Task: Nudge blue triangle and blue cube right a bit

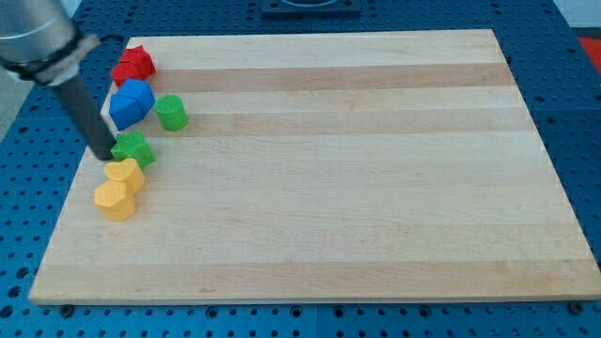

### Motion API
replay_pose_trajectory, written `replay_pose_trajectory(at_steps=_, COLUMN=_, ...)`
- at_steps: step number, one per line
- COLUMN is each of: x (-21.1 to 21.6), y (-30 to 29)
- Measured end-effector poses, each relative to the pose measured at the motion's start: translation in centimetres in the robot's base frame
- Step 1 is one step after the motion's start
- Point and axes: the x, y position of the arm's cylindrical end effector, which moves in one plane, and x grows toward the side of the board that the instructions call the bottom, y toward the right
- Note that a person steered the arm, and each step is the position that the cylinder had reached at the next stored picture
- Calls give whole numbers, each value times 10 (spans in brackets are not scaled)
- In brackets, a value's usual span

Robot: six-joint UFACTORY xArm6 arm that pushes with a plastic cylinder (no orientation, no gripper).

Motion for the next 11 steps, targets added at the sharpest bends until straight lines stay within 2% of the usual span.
replay_pose_trajectory(at_steps=1, x=-3, y=70)
replay_pose_trajectory(at_steps=2, x=-13, y=87)
replay_pose_trajectory(at_steps=4, x=-22, y=-59)
replay_pose_trajectory(at_steps=5, x=-22, y=-61)
replay_pose_trajectory(at_steps=6, x=-43, y=-61)
replay_pose_trajectory(at_steps=7, x=-85, y=-61)
replay_pose_trajectory(at_steps=8, x=-99, y=-61)
replay_pose_trajectory(at_steps=9, x=-99, y=-51)
replay_pose_trajectory(at_steps=11, x=-98, y=50)
